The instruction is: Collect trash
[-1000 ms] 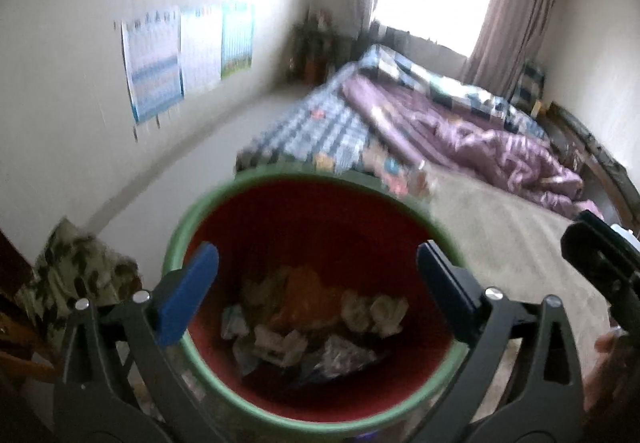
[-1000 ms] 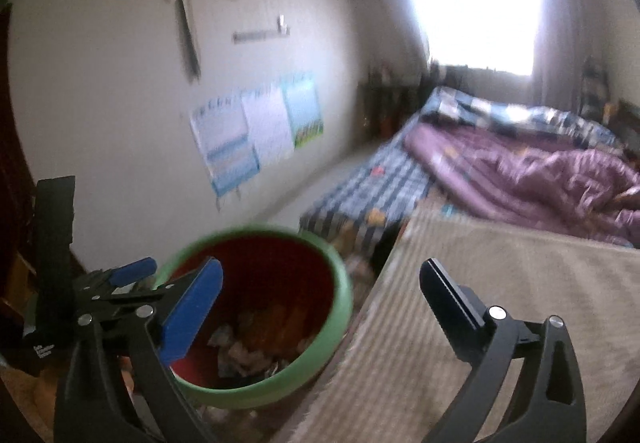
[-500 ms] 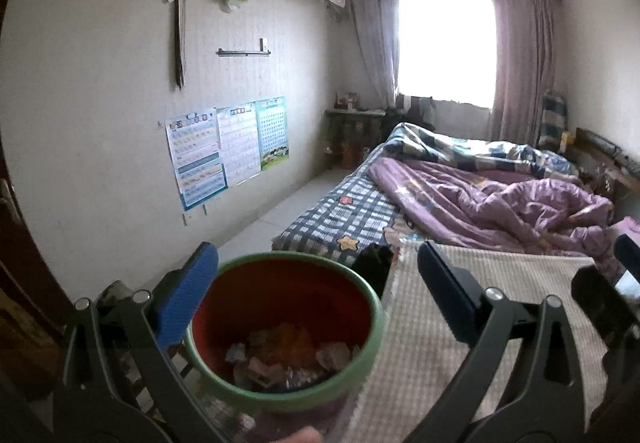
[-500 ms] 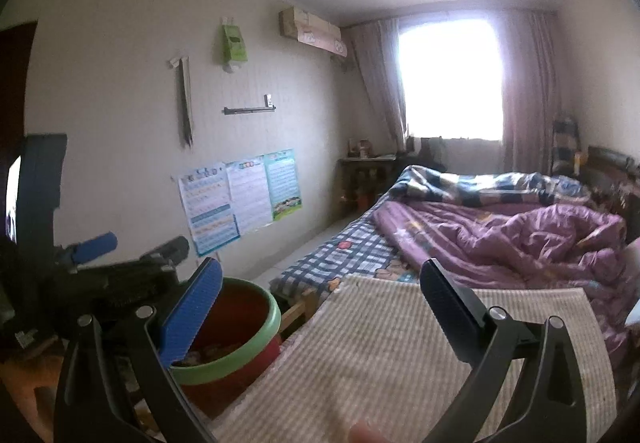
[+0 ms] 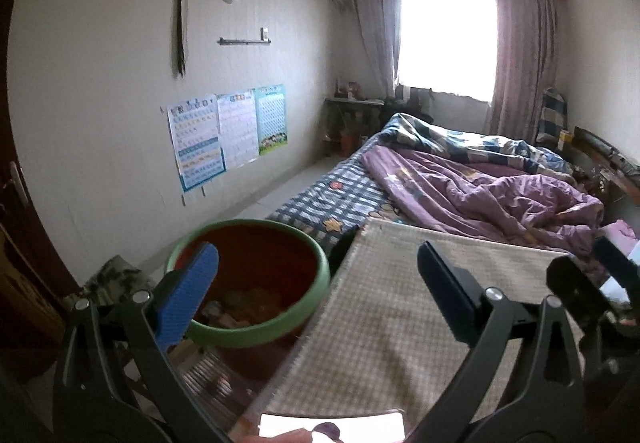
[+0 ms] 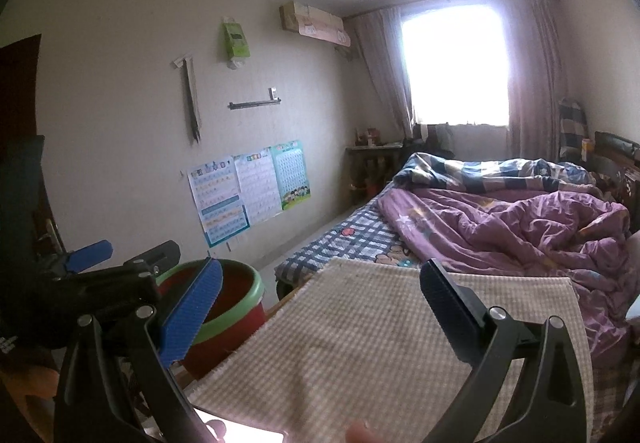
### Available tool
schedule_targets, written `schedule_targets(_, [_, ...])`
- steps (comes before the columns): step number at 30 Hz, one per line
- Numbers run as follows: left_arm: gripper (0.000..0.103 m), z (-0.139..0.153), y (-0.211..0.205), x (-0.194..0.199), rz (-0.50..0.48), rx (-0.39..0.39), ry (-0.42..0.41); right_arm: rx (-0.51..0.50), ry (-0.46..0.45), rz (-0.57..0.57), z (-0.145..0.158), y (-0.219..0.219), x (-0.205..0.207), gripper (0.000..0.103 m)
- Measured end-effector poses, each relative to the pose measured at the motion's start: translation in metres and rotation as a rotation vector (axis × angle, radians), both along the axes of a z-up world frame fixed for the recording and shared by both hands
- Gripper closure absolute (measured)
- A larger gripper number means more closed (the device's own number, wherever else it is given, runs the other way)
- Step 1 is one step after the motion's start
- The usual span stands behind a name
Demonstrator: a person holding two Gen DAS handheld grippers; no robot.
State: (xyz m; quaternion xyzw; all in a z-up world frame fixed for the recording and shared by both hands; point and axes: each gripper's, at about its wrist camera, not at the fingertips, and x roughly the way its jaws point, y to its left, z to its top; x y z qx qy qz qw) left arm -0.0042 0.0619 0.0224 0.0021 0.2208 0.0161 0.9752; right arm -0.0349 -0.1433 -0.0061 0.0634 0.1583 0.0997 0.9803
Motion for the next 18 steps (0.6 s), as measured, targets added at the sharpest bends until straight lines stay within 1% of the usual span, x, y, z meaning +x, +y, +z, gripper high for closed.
schedule_targets(4, [0.005,-0.002,-0.008,0.0,-0.003,-0.002,0.022,0.014,0.018,-0.006,-0.003,-0.009,-0.001,0.007])
schedule_targets(10, [0.005,-0.005,-0.017,0.001,0.0,-0.002,0.044,0.007,0.029,-0.003,-0.006,-0.012,-0.004,0.007])
schedule_targets(18, [0.005,-0.005,-0.018,0.001,0.005,0.004,0.051,0.02,0.046,0.006,-0.008,-0.016,-0.001,0.007])
